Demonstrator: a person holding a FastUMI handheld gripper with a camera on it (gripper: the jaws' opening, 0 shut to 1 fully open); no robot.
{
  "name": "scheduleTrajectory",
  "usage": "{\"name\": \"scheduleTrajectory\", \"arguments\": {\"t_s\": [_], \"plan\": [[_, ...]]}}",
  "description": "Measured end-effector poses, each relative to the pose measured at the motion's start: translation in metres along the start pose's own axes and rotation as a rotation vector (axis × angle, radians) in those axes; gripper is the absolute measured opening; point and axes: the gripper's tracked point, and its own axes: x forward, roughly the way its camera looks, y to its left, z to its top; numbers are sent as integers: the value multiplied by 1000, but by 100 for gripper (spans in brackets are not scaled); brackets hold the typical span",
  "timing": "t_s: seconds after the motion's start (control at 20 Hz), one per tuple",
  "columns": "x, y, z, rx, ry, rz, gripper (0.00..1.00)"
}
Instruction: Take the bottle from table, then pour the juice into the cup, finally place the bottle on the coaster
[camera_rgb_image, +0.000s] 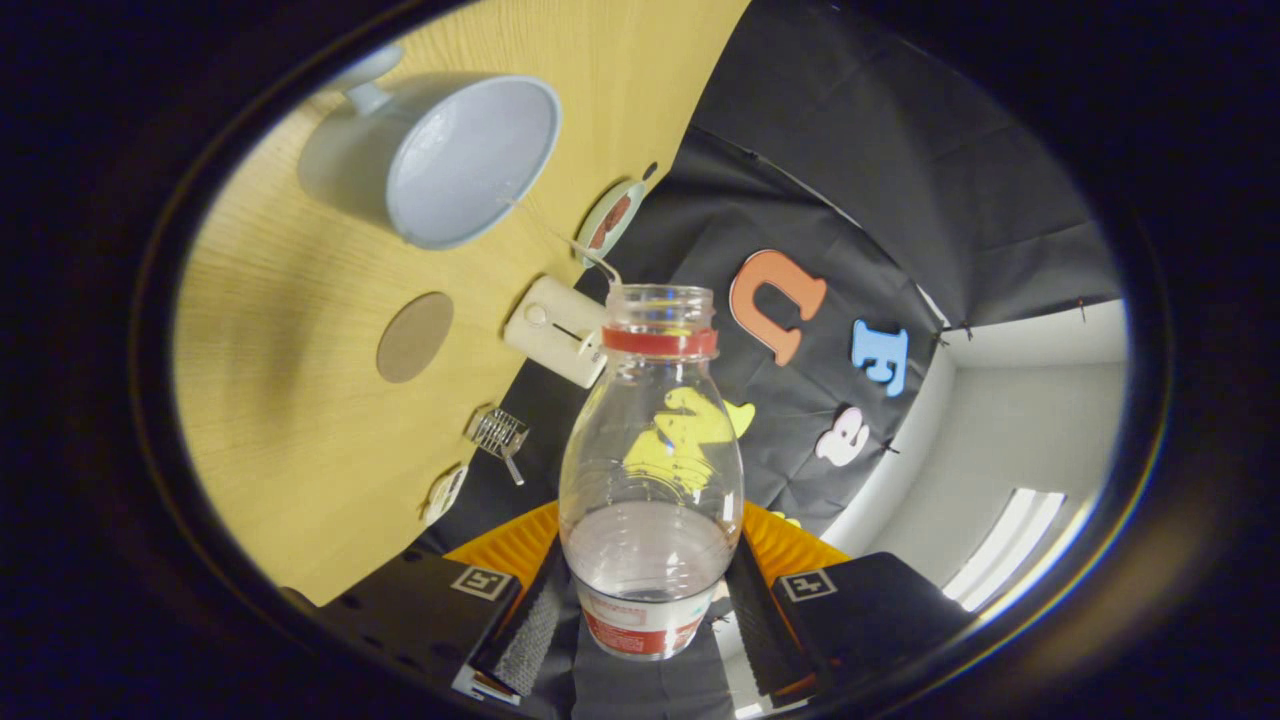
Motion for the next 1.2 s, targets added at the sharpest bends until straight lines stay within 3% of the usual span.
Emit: {"name": "scheduleTrajectory", "arguments": {"t_s": [0.9, 1.2], "plan": [[3, -18, 8, -123, -24, -31, 82], [1, -8, 7, -90, -12, -12, 82]]}}
